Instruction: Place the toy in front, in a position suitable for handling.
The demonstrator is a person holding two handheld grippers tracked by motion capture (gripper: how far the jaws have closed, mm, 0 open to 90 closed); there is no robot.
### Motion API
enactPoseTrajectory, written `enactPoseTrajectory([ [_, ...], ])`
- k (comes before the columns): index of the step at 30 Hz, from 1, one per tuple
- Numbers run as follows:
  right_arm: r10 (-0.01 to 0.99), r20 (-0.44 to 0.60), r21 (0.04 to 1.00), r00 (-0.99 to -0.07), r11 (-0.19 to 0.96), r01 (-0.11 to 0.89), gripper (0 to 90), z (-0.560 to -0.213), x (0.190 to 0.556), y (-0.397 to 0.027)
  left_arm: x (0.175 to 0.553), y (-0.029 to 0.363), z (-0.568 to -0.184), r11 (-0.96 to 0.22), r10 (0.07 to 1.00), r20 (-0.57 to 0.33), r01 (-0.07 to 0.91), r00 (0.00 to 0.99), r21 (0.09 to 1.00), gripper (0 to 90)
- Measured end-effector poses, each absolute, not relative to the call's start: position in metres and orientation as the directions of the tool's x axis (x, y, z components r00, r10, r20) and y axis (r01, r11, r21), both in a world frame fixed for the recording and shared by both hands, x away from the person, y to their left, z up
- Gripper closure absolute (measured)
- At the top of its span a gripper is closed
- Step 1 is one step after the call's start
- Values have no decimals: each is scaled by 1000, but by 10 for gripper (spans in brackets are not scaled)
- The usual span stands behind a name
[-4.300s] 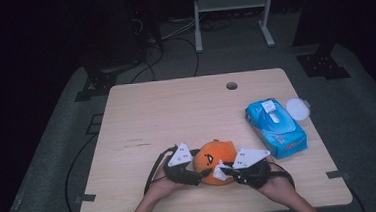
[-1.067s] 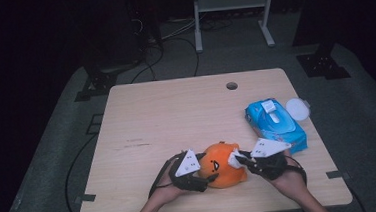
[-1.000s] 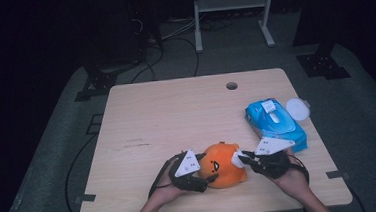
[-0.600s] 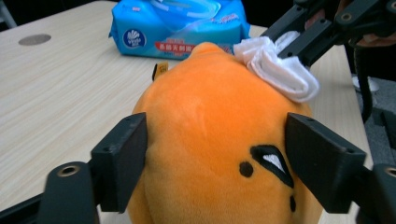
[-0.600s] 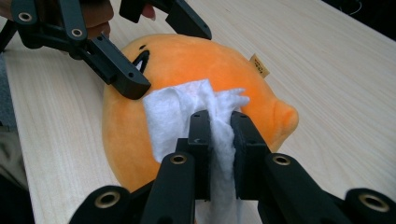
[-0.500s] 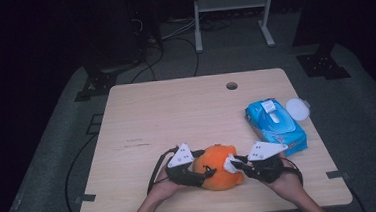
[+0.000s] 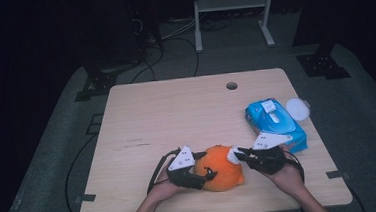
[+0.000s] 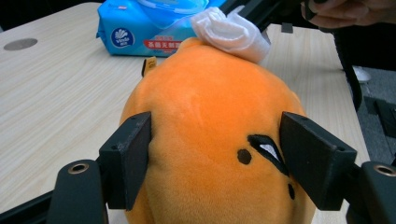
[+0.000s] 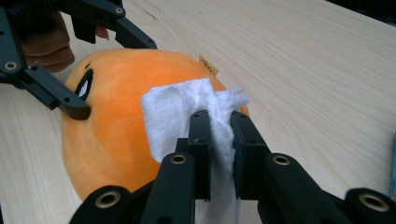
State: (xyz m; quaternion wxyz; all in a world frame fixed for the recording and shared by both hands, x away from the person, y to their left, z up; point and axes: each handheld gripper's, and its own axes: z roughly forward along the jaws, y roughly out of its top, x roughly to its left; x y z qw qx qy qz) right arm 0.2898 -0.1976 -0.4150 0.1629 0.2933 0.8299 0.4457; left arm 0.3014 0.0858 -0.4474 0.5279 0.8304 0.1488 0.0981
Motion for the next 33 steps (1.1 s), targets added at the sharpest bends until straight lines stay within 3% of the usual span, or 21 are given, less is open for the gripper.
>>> enactPoseTrajectory([
  [9, 608, 22, 789, -793, 477, 387, 790, -424, 281, -210, 309, 91, -451, -351, 387, -59, 207, 920, 913, 267],
  [18, 608, -23, 826, -794, 459, 328, 787, -410, 279, -191, 300, 81, -447, -402, 365, 31, 127, 931, 907, 273],
  [26, 608, 17, 818, -794, 448, 361, 785, -420, 285, -198, 302, 82, -450, -367, 364, -12, 156, 931, 917, 266],
  [33, 606, -10, 814, -795, 467, 346, 786, -419, 283, -193, 302, 84, -451, -369, 362, -16, 159, 932, 916, 259],
])
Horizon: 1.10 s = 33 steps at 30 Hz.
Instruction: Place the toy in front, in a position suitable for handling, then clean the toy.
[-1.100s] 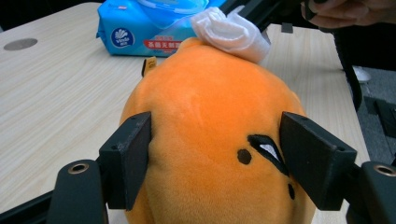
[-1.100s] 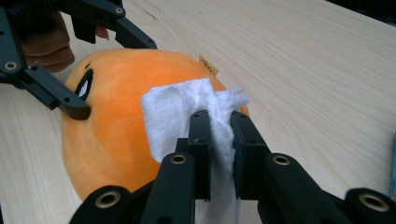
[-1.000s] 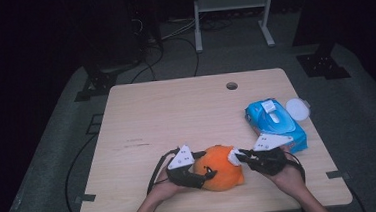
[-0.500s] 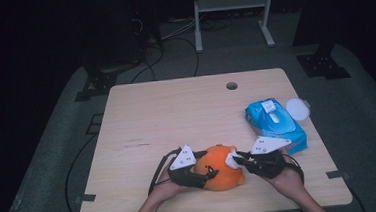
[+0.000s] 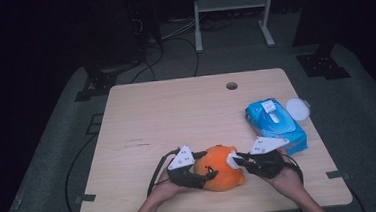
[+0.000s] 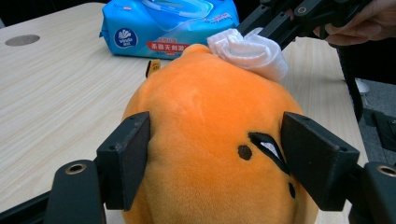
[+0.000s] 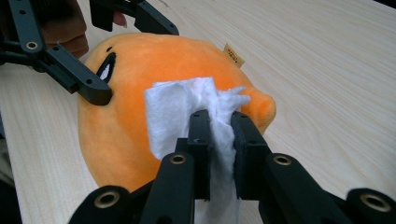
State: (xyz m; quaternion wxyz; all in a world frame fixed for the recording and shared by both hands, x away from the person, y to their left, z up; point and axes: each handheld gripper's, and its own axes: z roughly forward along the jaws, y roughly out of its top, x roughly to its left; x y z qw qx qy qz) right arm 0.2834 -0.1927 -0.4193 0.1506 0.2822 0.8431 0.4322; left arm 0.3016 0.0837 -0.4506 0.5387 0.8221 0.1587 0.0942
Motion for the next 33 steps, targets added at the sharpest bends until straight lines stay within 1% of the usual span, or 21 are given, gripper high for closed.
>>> enactPoseTrajectory([
  [2, 612, -9, 816, -790, 462, 349, 787, -417, 282, -193, 303, 84, -451, -363, 363, -25, 166, 931, 917, 257],
  [6, 595, -9, 838, -803, 443, 319, 787, -409, 275, -189, 305, 83, -452, -351, 367, -40, 179, 929, 919, 257],
  [9, 596, -54, 826, -801, 478, 300, 786, -411, 273, -186, 305, 83, -451, -358, 372, -35, 178, 928, 917, 257],
  [14, 611, -18, 813, -791, 470, 344, 786, -418, 282, -197, 306, 84, -452, -355, 391, -34, 185, 920, 916, 257],
  [18, 613, -18, 802, -790, 480, 355, 788, -420, 276, -202, 309, 84, -452, -343, 423, -59, 220, 904, 913, 258],
  [22, 564, -36, 812, -825, 498, 305, 785, -414, 266, -189, 313, 83, -454, -310, 463, -103, 270, 880, 912, 259],
  [24, 556, -72, 800, -828, 528, 285, 785, -415, 266, -183, 313, 83, -454, -316, 464, -92, 261, 881, 912, 258],
  [25, 556, -73, 797, -828, 532, 287, 784, -417, 268, -184, 313, 83, -453, -318, 464, -80, 250, 882, 914, 247],
  [26, 558, -64, 796, -827, 528, 294, 784, -419, 270, -186, 311, 83, -452, -317, 467, -66, 237, 882, 918, 211],
  [28, 562, -48, 798, -826, 519, 307, 782, -421, 273, -191, 308, 83, -448, -327, 460, 1, 168, 888, 930, 138],
  [29, 568, -28, 800, -823, 506, 322, 782, -422, 273, -194, 308, 83, -448, -333, 452, -1, 170, 892, 927, 120],
  [31, 566, -26, 798, -824, 509, 324, 782, -422, 272, -195, 307, 83, -448, -351, 435, -11, 181, 901, 919, 139],
  [33, 560, -31, 795, -828, 516, 319, 783, -422, 272, -195, 307, 84, -450, -355, 433, -17, 188, 901, 916, 211],
])
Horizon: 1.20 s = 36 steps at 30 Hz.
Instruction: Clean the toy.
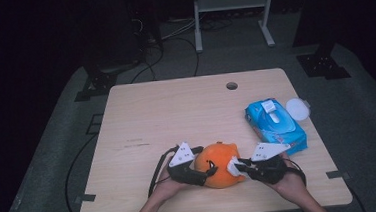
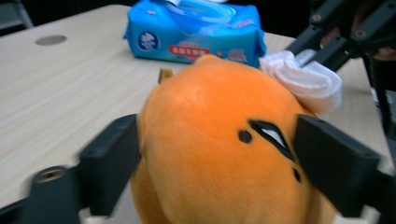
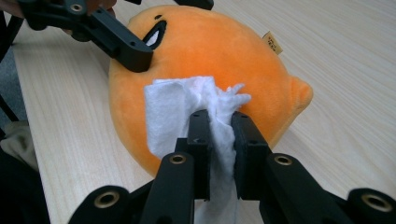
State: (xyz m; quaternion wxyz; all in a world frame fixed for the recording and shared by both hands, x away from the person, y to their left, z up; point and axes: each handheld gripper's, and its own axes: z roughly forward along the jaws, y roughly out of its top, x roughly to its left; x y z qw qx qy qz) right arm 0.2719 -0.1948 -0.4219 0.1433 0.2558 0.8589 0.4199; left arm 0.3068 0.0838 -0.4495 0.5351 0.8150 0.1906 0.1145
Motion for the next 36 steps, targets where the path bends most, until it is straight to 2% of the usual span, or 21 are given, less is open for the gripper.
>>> enactPoseTrajectory([
  [2, 555, -39, 789, -831, 527, 315, 782, -421, 272, -196, 308, 85, -449, -355, 442, -32, 208, 897, 912, 236],
  [8, 578, -47, 769, -815, 541, 340, 784, -422, 277, -207, 312, 87, -451, -335, 456, -71, 245, 887, 910, 238],
  [11, 594, -49, 770, -803, 535, 349, 779, -422, 279, -207, 309, 83, -451, -357, 446, -33, 212, 894, 910, 238],
  [14, 589, -60, 759, -806, 551, 346, 782, -426, 278, -202, 307, 79, -452, -366, 425, -18, 189, 905, 911, 199],
  [17, 599, -55, 767, -799, 538, 350, 786, -425, 279, -203, 307, 79, -451, -365, 419, -24, 192, 908, 911, 212],
  [23, 624, -27, 818, -781, 463, 342, 789, -413, 286, -196, 296, 68, -446, -419, 382, 78, 98, 921, 903, 234],
  [30, 635, -3, 793, -773, 472, 385, 789, -425, 291, -207, 306, 80, -450, -363, 428, -29, 201, 903, 910, 236],
  [32, 634, 19, 783, -773, 471, 406, 789, -429, 291, -213, 305, 80, -450, -365, 431, -24, 199, 902, 910, 236],
  [36, 641, 17, 796, -768, 456, 399, 789, -424, 289, -210, 298, 71, -450, -395, 401, 44, 129, 915, 910, 235],
])
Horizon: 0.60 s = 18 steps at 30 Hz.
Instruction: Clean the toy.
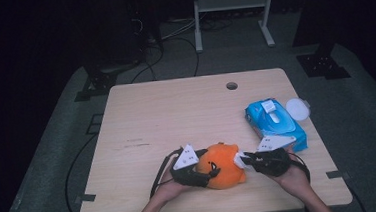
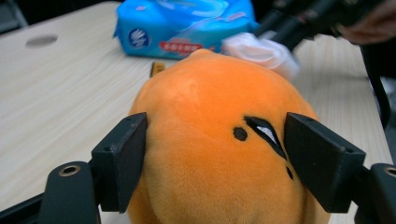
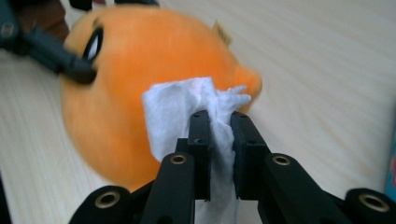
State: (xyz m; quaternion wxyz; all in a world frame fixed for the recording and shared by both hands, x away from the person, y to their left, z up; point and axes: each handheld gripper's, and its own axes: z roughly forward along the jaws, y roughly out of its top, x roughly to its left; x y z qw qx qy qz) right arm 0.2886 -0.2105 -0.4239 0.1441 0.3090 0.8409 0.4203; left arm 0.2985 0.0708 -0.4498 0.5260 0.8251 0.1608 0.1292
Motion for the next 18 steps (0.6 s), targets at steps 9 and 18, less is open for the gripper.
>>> enactPoseTrajectory([
  [9, 625, 13, 797, -781, 465, 385, 791, -422, 289, -205, 306, 78, -451, -360, 450, -22, 204, 893, 910, 217],
  [18, 553, -74, 789, -830, 542, 290, 787, -411, 269, -185, 307, 72, -450, -341, 476, -40, 226, 879, 913, 193],
])
